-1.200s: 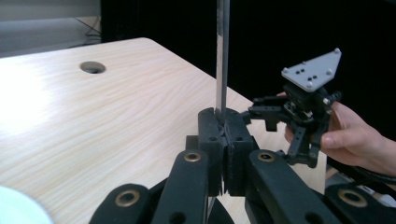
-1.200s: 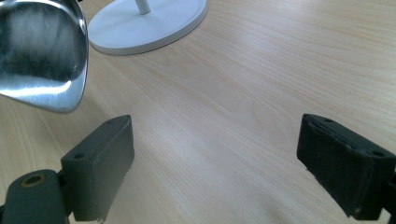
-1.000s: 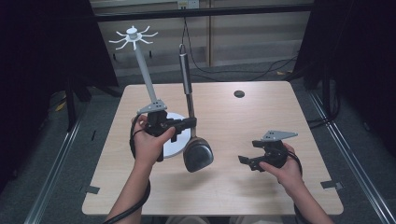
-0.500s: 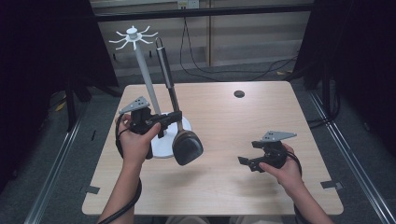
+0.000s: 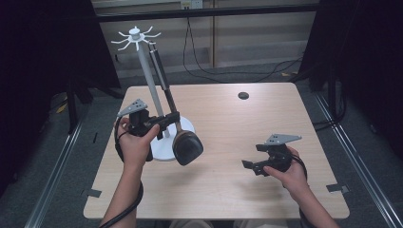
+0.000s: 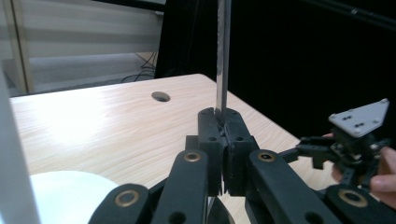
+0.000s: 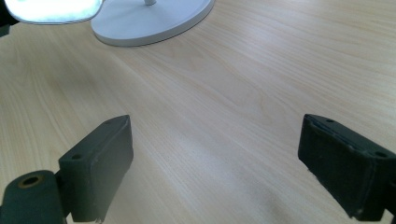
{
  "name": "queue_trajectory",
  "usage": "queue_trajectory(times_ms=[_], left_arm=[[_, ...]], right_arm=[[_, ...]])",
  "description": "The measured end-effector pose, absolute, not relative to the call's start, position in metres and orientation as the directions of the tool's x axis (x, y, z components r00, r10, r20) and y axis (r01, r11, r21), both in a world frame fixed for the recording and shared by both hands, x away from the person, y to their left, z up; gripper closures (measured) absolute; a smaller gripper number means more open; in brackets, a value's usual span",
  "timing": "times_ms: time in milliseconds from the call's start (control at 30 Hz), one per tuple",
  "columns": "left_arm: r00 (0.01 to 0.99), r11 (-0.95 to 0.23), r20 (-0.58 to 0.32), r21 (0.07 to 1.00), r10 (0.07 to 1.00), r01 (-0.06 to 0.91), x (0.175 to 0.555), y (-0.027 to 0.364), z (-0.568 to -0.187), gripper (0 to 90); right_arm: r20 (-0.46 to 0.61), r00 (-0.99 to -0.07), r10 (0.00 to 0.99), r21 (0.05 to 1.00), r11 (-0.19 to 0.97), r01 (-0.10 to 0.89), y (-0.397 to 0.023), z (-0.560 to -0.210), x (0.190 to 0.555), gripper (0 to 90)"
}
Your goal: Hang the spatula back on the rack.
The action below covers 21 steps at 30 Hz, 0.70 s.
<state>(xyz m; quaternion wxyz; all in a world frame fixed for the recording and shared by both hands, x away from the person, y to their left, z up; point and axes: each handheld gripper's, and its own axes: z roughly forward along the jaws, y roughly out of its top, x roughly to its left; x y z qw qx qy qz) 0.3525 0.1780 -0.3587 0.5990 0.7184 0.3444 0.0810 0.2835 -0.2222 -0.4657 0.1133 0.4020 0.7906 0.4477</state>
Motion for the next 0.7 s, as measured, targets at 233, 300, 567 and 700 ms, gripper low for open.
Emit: queue_trajectory(times_ms=[233,300,567,700], left_arm=[[0.724,-0.076,-0.25,0.92,0.642,0.385,0.357,0.184,-0.359,87.7],[0.721,-0.082,-0.241,0.921,0.649,0.381,0.359,0.186,-0.361,87.1],[0.709,-0.076,-0.236,0.922,0.664,0.379,0.359,0.191,-0.363,71.1],[0.695,-0.09,-0.226,0.918,0.683,0.387,0.354,0.194,-0.365,61.3]], right_arm=[[0.179,-0.65,0.738,0.801,0.274,0.532,-0.223,-0.465,0.284,9.9],[0.179,-0.65,0.738,0.802,0.274,0.531,-0.223,-0.465,0.284,9.9],[0.187,-0.646,0.74,0.8,0.267,0.537,-0.227,-0.465,0.284,9.8],[0.189,-0.644,0.741,0.799,0.265,0.539,-0.228,-0.465,0.283,9.8]])
